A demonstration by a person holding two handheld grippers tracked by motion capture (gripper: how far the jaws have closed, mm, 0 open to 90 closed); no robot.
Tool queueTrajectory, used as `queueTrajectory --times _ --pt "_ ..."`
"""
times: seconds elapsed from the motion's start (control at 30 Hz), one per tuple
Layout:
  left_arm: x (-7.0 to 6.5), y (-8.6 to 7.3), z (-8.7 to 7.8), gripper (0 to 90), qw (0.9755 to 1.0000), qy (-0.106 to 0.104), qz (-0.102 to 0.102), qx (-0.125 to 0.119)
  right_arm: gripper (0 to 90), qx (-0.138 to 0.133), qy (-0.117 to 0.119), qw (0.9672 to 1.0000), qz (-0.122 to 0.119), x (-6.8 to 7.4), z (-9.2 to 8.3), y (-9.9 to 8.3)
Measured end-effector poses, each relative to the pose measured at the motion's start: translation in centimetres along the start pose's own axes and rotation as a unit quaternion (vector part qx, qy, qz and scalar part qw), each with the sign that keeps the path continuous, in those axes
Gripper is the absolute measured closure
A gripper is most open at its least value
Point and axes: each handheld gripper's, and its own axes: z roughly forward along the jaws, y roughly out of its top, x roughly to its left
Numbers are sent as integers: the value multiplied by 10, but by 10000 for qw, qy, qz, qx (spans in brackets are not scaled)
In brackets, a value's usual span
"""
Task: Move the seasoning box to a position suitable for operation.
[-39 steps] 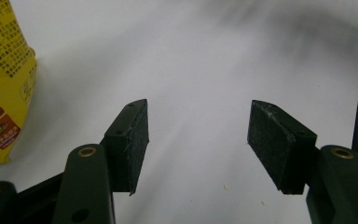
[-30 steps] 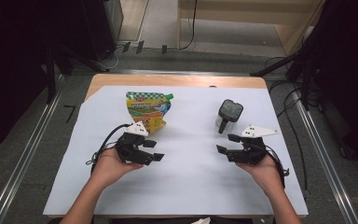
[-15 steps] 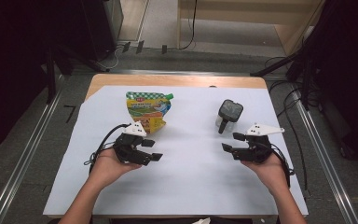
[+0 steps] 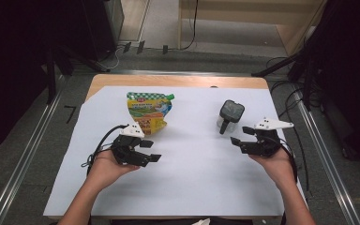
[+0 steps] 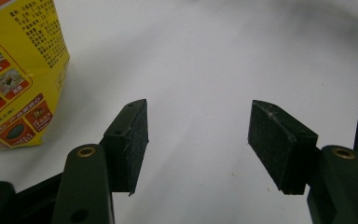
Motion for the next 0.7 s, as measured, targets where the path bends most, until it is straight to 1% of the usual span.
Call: queueTrajectory --times 0.17,0.3,0.33,0.37,0.43,0.57,0.7 --pt "-3 -2 0 391 10000 31 26 18 346 -73 -87 9998 132 -14 5 4" --pt "-5 -2 0 391 10000 1 58 11 346 -32 -111 9998 130 -20 9 6" --pt "-5 -3 0 390 10000 0 76 13 344 12 -161 9998 128 -24 12 7" --pt "-5 -3 0 390 10000 2 64 11 344 12 -161 9998 128 -24 12 7" --pt "-5 -3 -1 390 10000 11 49 2 340 27 -172 9998 138 -29 15 9" --pt "-4 -5 -2 390 10000 48 29 12 285 139 -148 9997 168 -37 21 13" --pt "-3 -6 -3 390 10000 58 7 -16 240 198 -215 9995 89 -44 25 14"
